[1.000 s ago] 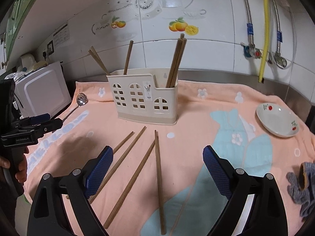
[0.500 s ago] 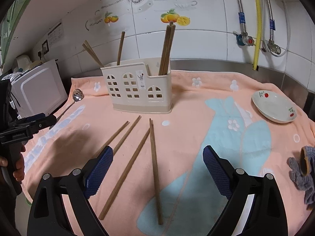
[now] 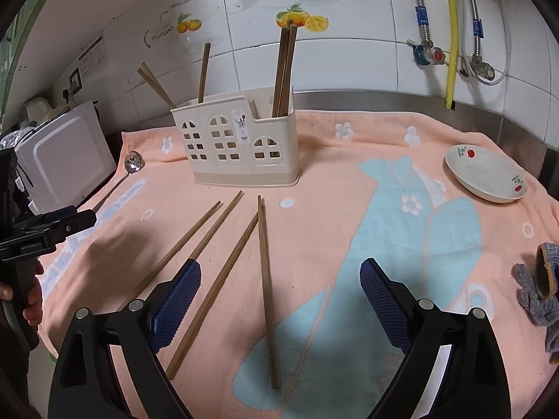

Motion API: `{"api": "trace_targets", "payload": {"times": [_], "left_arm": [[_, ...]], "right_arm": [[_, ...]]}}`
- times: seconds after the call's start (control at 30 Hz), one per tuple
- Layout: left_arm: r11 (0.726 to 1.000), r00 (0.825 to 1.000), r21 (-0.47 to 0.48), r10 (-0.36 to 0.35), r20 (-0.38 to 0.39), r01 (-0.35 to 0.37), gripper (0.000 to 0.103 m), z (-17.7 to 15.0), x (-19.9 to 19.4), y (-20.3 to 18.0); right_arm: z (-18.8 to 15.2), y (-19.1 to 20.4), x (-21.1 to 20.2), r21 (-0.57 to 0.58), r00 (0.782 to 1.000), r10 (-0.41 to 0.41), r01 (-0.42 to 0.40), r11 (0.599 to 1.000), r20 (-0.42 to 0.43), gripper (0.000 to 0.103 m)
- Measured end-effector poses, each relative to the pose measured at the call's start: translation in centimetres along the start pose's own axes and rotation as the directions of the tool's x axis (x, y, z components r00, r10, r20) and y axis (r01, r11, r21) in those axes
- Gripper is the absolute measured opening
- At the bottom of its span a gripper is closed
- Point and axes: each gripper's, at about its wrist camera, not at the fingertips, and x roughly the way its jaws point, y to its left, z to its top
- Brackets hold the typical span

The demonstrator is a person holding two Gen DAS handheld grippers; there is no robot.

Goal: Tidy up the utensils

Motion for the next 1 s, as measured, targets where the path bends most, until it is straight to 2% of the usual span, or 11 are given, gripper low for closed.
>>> {"api": "trace_targets", "payload": {"times": [0.3, 0.5, 1.0], "left_arm": [[0.999, 1.0, -0.013, 0.03, 0.002, -0.03, 0.098, -0.9, -0.9, 0.4], [0.999, 0.999, -0.012, 0.048, -0.006, -0.048, 0.098, -1.8, -1.3, 0.6], [0.999, 0.999, -0.016, 0.036, -0.01, -0.036, 0.098, -2.1, -1.3, 0.2]], "right_arm": [[-1.1, -0.1, 0.9, 0.017, 1.0, 0.004, -0.003, 1.0, -0.03, 0.089], [-0.9, 0.2, 1.0, 0.018, 1.0, 0.011, -0.01, 1.0, -0.021, 0.089], [-1.2, 0.3, 0.6, 0.013, 1.0, 0.012, -0.012, 1.0, -0.026, 0.089]]}}
